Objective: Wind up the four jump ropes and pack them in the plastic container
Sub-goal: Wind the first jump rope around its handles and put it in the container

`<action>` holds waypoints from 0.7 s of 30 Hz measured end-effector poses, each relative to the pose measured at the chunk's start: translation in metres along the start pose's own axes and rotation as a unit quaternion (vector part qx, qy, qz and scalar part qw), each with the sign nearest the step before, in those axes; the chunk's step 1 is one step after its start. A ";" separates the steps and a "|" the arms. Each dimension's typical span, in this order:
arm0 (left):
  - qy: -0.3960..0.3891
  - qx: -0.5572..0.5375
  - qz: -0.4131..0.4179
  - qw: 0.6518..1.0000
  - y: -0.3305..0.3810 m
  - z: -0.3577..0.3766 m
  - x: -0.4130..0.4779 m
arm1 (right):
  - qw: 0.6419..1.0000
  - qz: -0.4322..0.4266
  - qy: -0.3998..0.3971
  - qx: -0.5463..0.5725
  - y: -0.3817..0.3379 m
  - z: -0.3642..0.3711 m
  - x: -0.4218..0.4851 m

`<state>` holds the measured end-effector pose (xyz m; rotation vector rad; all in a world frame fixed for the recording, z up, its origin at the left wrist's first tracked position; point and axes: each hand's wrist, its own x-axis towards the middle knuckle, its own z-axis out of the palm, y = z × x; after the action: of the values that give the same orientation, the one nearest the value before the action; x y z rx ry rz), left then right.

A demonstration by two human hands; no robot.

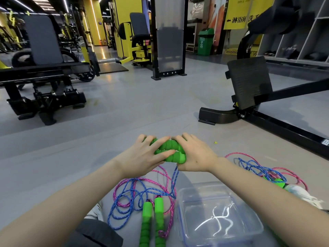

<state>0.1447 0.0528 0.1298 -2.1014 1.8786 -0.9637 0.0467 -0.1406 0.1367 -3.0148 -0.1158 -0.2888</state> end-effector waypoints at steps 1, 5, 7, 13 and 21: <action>-0.006 0.004 0.008 1.000 -0.002 0.000 -0.001 | 1.000 -0.013 -0.013 0.011 0.002 -0.001 0.000; -0.002 0.007 0.034 0.999 -0.005 -0.001 -0.004 | 1.000 -0.018 -0.021 0.014 0.006 0.001 0.000; -0.001 0.017 0.048 0.999 -0.005 -0.002 -0.005 | 1.000 -0.011 -0.009 0.015 0.006 0.002 -0.001; 0.002 0.062 0.095 0.994 -0.001 -0.001 -0.012 | 0.998 -0.011 -0.025 0.053 0.009 0.007 -0.008; 0.022 0.101 0.150 0.983 0.003 0.006 -0.016 | 0.987 -0.015 -0.027 0.158 0.020 0.018 -0.011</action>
<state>0.1457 0.0655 0.1177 -1.6390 1.9529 -1.0817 0.0412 -0.1594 0.1153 -2.7078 -0.1929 -0.1733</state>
